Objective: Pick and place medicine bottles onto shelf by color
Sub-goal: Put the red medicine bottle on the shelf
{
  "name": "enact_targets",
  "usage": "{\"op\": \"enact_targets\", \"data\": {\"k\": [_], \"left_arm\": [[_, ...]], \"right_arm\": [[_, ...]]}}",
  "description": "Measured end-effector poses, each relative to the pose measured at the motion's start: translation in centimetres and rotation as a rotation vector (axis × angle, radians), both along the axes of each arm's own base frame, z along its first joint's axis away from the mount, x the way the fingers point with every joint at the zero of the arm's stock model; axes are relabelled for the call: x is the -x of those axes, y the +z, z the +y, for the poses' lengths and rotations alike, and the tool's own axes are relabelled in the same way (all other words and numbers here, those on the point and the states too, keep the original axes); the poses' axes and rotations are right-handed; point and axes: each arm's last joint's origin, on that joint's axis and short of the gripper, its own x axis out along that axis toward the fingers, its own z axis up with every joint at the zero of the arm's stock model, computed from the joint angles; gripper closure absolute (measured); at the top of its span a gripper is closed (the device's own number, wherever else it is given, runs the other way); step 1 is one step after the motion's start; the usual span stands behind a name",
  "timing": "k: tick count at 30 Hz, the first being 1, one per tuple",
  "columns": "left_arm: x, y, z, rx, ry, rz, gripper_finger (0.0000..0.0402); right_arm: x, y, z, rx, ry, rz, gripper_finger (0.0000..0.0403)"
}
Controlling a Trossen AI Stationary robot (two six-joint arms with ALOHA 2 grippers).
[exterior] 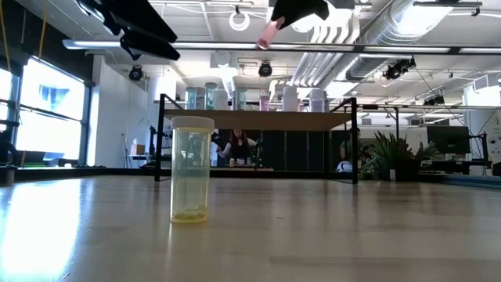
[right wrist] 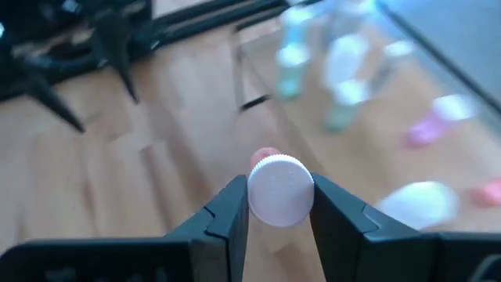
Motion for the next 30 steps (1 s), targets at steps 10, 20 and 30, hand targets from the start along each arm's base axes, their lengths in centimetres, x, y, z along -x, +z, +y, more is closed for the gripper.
{"op": "enact_targets", "data": {"k": [10, 20, 30], "left_arm": [[0.2, 0.0, 3.2, -0.015, 0.145, 0.006, 0.0161], [0.5, 0.0, 5.1, -0.015, 0.234, 0.006, 0.0161], [0.8, 0.0, 6.2, -0.015, 0.288, 0.006, 0.0161]], "right_arm": [[4.5, 3.1, -6.4, 0.147, -0.145, -0.037, 0.0302], [7.0, 3.4, -11.9, 0.166, -0.229, -0.026, 0.0302], [7.8, 4.0, -14.1, 0.218, -0.221, -0.080, 0.0302]]}}
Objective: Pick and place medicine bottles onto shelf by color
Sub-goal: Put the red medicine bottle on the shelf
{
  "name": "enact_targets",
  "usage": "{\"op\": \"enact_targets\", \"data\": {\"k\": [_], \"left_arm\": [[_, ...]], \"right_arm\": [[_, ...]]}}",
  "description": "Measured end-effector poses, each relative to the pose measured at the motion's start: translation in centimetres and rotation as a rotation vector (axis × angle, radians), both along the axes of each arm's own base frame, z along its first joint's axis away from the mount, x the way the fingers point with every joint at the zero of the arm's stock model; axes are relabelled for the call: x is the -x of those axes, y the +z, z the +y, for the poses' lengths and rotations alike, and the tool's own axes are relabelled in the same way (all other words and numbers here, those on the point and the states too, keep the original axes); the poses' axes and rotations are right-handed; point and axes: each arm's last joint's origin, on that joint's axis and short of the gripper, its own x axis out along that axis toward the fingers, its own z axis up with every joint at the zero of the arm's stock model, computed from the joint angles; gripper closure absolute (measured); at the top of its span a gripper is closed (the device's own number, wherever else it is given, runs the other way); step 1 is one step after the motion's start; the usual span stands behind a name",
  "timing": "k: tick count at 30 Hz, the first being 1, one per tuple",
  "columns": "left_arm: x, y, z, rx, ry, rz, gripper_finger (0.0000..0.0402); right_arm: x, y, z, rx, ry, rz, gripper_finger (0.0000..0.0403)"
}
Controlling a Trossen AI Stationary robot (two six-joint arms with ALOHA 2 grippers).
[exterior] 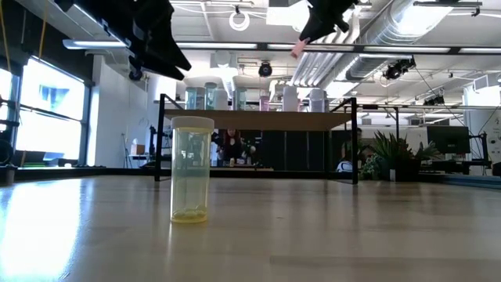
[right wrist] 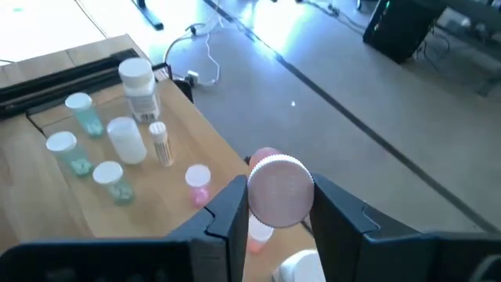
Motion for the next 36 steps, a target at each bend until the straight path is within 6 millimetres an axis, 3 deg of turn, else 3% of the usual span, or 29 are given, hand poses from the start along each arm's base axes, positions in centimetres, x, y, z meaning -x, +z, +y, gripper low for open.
{"op": "enact_targets", "data": {"k": [13, 24, 36], "left_arm": [[0.2, 0.0, 0.8, 0.000, 0.038, 0.000, 0.0161], [0.3, 0.0, 1.0, 0.001, 0.050, 0.000, 0.0161], [0.3, 0.0, 1.0, 0.003, 0.051, -0.002, 0.0161]], "right_arm": [[0.1, 1.8, -0.3, 0.018, 0.018, -0.024, 0.0302], [-1.7, -1.0, -1.0, -0.198, 0.068, 0.121, 0.0302], [-2.7, -4.4, -1.7, -0.319, 0.087, 0.337, 0.0302]]}}
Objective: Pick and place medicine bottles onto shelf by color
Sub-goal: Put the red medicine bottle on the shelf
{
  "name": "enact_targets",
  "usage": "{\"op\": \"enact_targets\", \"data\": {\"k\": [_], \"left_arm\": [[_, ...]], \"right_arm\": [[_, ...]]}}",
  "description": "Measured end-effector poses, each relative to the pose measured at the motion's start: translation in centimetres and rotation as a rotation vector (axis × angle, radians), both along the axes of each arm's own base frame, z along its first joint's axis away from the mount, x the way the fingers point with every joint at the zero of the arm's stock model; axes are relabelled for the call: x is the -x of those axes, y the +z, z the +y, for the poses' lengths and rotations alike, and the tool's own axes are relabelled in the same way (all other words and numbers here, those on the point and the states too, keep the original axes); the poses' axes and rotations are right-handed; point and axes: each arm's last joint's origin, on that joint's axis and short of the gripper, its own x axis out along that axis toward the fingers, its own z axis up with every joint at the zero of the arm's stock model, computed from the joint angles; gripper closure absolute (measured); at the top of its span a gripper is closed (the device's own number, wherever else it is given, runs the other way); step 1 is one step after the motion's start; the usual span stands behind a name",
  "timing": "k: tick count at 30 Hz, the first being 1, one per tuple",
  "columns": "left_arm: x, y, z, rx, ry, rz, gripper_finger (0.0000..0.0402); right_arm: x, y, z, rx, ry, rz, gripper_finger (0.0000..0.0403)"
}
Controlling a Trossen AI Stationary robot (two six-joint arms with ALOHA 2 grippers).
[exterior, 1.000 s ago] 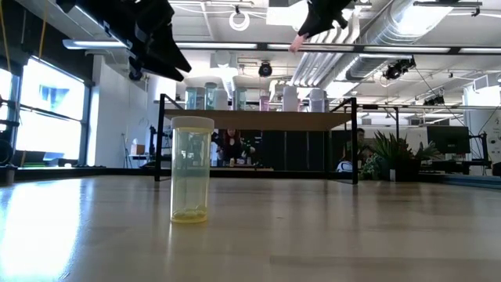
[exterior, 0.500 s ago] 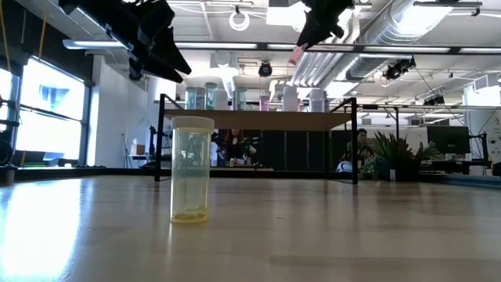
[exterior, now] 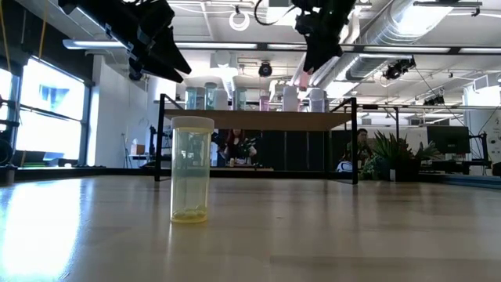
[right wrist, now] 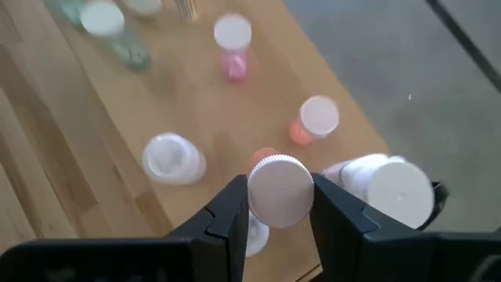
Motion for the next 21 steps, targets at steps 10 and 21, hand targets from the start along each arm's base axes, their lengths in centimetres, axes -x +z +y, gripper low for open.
{"op": "enact_targets", "data": {"k": [10, 21], "left_arm": [[0.0, 0.0, 0.0, -0.001, 0.000, 0.000, 0.0161], [0.0, 0.0, 0.0, -0.002, -0.002, 0.002, 0.0161]], "right_arm": [[-1.2, -2.4, -0.9, -0.029, 0.026, 0.119, 0.0302], [-2.5, -4.7, -1.8, -0.049, 0.023, 0.202, 0.0302]]}}
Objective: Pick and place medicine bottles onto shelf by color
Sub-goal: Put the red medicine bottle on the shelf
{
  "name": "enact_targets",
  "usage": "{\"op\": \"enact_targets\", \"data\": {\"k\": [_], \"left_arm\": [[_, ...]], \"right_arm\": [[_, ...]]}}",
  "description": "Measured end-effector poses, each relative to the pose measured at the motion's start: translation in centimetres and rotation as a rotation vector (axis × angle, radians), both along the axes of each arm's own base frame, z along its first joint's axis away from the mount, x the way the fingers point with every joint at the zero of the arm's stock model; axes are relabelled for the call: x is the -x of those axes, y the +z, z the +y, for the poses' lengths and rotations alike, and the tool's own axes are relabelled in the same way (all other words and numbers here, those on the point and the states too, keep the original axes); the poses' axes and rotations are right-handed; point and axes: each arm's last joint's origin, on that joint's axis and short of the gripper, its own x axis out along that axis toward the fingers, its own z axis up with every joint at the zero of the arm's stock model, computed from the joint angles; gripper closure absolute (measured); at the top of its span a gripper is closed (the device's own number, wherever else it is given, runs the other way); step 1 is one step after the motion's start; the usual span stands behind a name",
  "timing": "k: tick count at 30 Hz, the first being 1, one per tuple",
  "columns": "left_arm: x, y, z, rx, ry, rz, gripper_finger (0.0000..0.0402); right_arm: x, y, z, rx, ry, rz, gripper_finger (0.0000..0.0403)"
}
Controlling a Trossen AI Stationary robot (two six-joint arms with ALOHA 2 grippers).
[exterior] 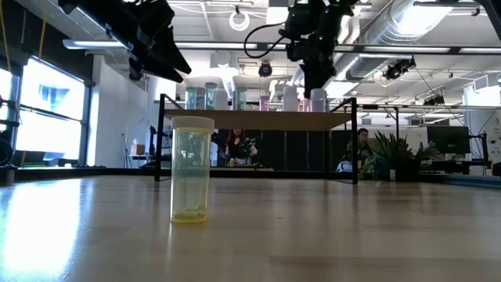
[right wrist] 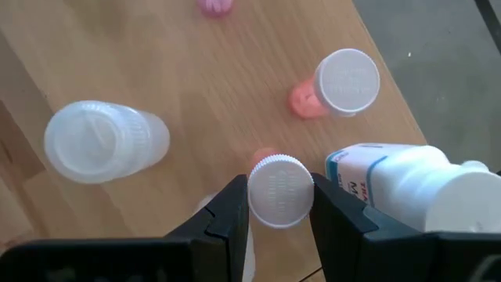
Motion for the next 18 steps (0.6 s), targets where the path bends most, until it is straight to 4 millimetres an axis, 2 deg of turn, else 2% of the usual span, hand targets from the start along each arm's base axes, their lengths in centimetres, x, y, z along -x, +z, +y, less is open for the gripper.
{"op": "enact_targets", "data": {"k": [18], "left_arm": [[0.00, 0.00, 0.00, 0.000, 0.000, 0.000, 0.0161]], "right_arm": [[0.27, -0.04, 0.10, -0.021, -0.007, 0.016, 0.0298]]}}
